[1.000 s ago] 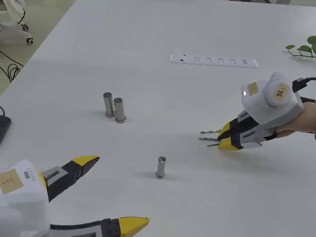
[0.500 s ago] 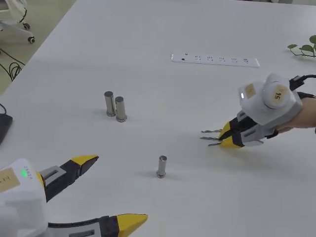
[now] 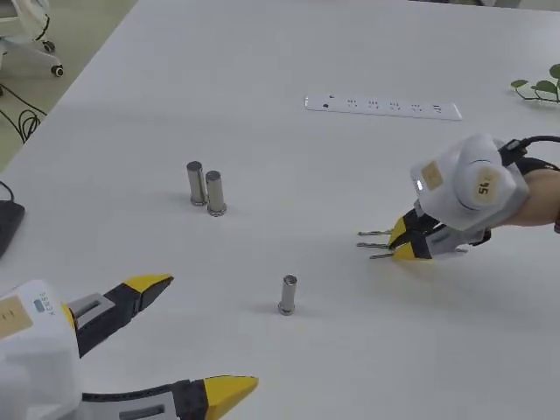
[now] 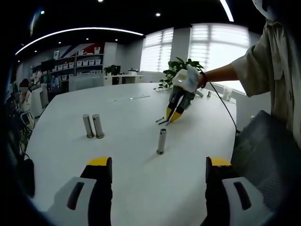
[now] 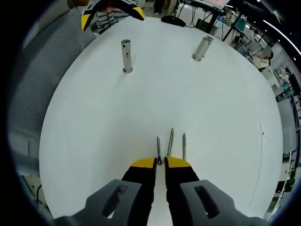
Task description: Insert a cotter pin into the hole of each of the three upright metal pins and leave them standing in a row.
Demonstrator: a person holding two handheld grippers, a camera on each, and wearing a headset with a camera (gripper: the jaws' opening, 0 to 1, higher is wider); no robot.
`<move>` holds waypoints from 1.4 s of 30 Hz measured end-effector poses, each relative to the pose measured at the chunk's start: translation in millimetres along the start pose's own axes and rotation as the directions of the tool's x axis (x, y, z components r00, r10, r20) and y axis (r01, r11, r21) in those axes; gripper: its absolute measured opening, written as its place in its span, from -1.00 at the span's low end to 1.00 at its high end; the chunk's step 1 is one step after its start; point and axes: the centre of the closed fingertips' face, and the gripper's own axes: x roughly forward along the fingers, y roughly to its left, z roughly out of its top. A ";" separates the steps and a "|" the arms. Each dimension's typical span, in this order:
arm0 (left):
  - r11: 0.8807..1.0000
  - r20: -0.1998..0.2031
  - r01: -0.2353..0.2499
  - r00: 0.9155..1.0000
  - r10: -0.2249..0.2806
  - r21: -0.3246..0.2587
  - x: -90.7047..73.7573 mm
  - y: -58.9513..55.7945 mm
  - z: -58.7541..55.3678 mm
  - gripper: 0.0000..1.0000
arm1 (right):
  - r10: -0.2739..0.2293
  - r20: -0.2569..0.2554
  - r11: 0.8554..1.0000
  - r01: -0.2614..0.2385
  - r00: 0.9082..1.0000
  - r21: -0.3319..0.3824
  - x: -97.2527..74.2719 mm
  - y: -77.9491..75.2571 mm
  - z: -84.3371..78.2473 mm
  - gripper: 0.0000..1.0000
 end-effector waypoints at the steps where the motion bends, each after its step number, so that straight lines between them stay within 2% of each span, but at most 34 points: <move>1: 1.000 -0.002 0.000 1.000 0.000 0.000 -0.1 0.2 -0.4 0.62 | 0.005 -0.001 1.000 -0.005 1.000 -0.002 0.0 1.5 0.5 -0.84; 4: 1.000 -0.004 -0.002 1.000 0.002 0.003 -0.2 0.7 -1.1 0.61 | 0.019 -0.011 1.000 -0.019 1.000 -0.023 1.7 5.0 0.0 -0.87; 12: 1.000 -0.006 -0.006 1.000 0.006 0.005 -1.5 1.8 -1.3 0.61 | 0.026 -0.021 0.999 -0.026 0.999 -0.017 0.5 5.2 -0.7 -0.88; 28: 1.000 -0.017 0.001 1.000 -0.001 0.015 -0.7 0.9 -3.6 0.58 | 0.030 -0.020 0.997 -0.029 0.999 0.076 -0.1 4.8 1.8 -0.95; 37: 1.000 -0.024 0.001 1.000 -0.001 0.014 -2.8 0.9 -4.6 0.55 | 0.003 -0.019 0.997 -0.001 1.000 0.082 -3.0 1.9 3.2 -0.97; 42: 1.000 -0.017 0.000 1.000 0.000 -0.021 -3.1 1.9 -2.6 0.50 | -0.016 -0.016 0.997 0.017 1.000 0.069 -7.8 2.8 7.1 -0.97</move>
